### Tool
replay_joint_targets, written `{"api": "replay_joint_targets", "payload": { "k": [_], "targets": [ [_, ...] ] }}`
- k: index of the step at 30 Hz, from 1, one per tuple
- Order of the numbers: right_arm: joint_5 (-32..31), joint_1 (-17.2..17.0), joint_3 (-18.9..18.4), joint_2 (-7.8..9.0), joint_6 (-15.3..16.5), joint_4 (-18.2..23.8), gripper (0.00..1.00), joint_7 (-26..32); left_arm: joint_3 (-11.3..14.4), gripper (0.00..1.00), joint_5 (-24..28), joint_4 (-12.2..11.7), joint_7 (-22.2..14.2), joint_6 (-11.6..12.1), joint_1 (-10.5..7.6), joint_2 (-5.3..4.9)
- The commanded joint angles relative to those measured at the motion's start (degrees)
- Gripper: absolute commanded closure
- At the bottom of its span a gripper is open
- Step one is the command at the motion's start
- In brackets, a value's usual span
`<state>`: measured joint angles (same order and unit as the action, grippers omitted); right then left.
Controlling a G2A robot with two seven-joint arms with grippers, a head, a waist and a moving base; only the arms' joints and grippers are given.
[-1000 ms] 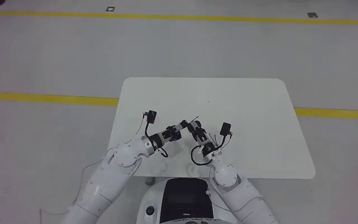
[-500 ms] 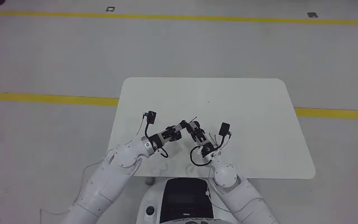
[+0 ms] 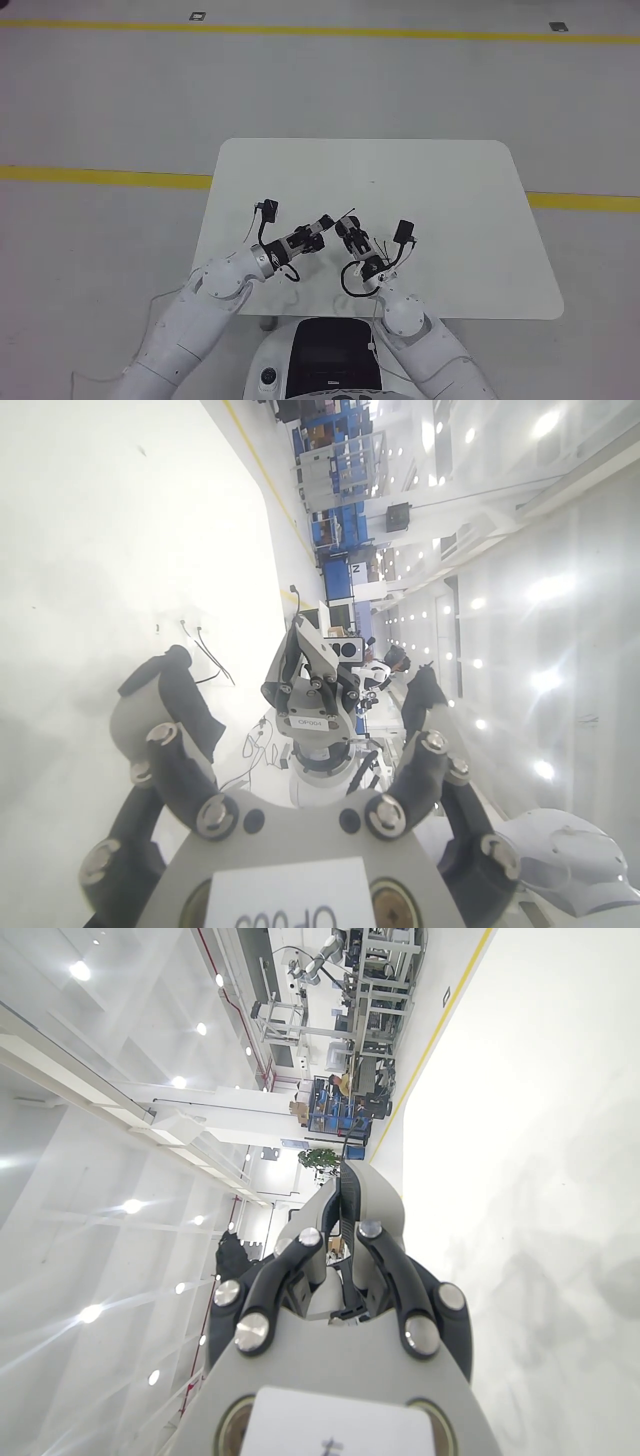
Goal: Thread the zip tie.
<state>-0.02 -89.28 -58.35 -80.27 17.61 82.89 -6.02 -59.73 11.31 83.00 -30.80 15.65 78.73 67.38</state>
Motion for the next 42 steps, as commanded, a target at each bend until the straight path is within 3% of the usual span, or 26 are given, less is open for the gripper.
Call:
{"api": "replay_joint_targets", "payload": {
  "k": [1, 10, 13, 14, 15, 19, 33, 42],
  "targets": [
    [-0.15, -0.08, -0.05, -0.02, -0.34, 0.33, 1.0, 0.1, 0.22, 0.0, 1.17, -0.03, -0.24, 0.41, 0.08, 0.04],
    [-2.9, -0.97, -0.69, -0.02, -1.11, 1.82, 1.0, -1.27, -0.01, 0.0, 2.58, -1.23, -1.6, 2.15, -0.06, -0.22],
    [-3.71, -1.3, -0.97, 0.02, -1.53, 2.32, 1.0, -1.38, 0.0, 0.13, 2.69, -1.36, -1.69, 2.5, -0.08, -0.3],
    [-3.93, -1.38, -1.02, 0.02, -1.65, 2.44, 1.0, -1.43, -0.02, 0.26, 2.74, -1.43, -1.68, 2.55, -0.09, -0.32],
    [-4.04, -1.45, -1.05, 0.01, -1.74, 2.55, 1.0, -1.44, -0.03, 0.48, 2.82, -1.53, -1.61, 2.54, -0.1, -0.34],
    [-3.91, -1.58, -0.97, -0.07, -2.01, 2.48, 1.0, -1.02, 0.17, 0.59, 2.96, -1.76, -1.49, 2.29, -0.21, -0.39],
    [-3.25, -0.82, -0.44, -0.55, -1.73, 0.74, 1.0, -0.29, 0.95, 0.67, 3.47, -2.51, -1.37, 1.96, -0.68, -0.49],
    [-3.74, -0.74, -0.42, -0.73, -2.0, 0.46, 1.0, -0.2, 1.39, 0.78, 3.64, -2.78, -1.28, 1.9, -1.02, -0.57]
  ]
}}
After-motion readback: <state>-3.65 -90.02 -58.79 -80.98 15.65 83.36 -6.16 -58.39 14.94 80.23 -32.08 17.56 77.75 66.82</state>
